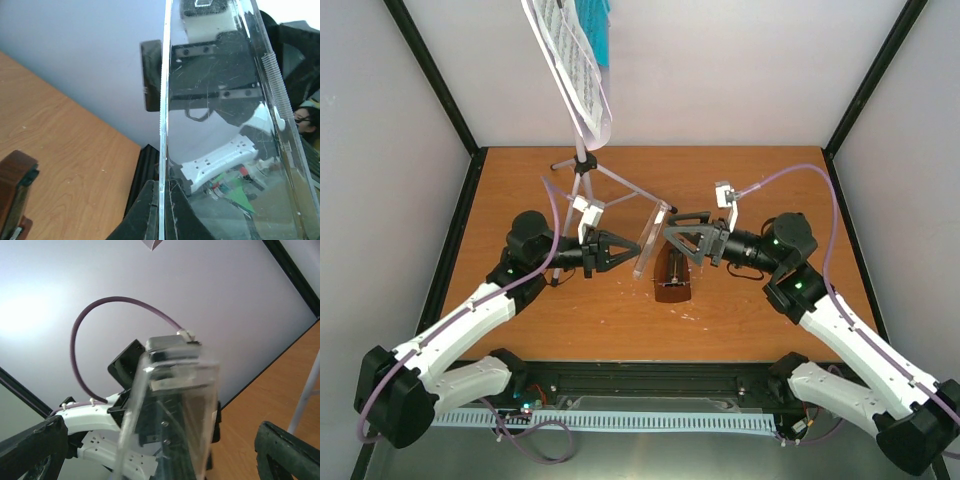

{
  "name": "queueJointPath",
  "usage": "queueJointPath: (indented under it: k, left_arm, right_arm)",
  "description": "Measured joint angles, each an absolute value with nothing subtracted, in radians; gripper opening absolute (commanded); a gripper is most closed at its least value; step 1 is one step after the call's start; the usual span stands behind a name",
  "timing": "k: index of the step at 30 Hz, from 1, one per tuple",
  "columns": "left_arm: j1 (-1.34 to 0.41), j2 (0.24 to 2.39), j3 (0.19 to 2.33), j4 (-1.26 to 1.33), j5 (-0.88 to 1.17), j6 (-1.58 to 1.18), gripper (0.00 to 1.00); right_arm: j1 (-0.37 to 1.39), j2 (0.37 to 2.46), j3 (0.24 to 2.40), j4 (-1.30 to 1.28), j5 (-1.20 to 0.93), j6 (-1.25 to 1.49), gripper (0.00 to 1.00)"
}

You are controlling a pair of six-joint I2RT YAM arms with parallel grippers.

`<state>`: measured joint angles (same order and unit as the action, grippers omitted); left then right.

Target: Pack up the instrument practice props

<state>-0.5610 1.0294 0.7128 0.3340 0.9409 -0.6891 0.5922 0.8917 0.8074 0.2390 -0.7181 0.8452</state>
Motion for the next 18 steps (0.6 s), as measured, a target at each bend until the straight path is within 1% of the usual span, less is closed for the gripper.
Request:
queueJointPath:
  k: [11, 18]
  left_arm:
    - [-0.561, 1.05, 0.713, 0.443, 1.071, -0.754, 0.0]
    - [-0.561, 1.081, 0.712, 0.498, 1.078, -0.78, 0.0]
  right_arm:
    - [0.621, 0.96, 0.827, 0.286, -0.716, 0.803, 0.99]
    - [0.624, 0.971, 0.847, 0.3, -0.746, 0.783, 0.89]
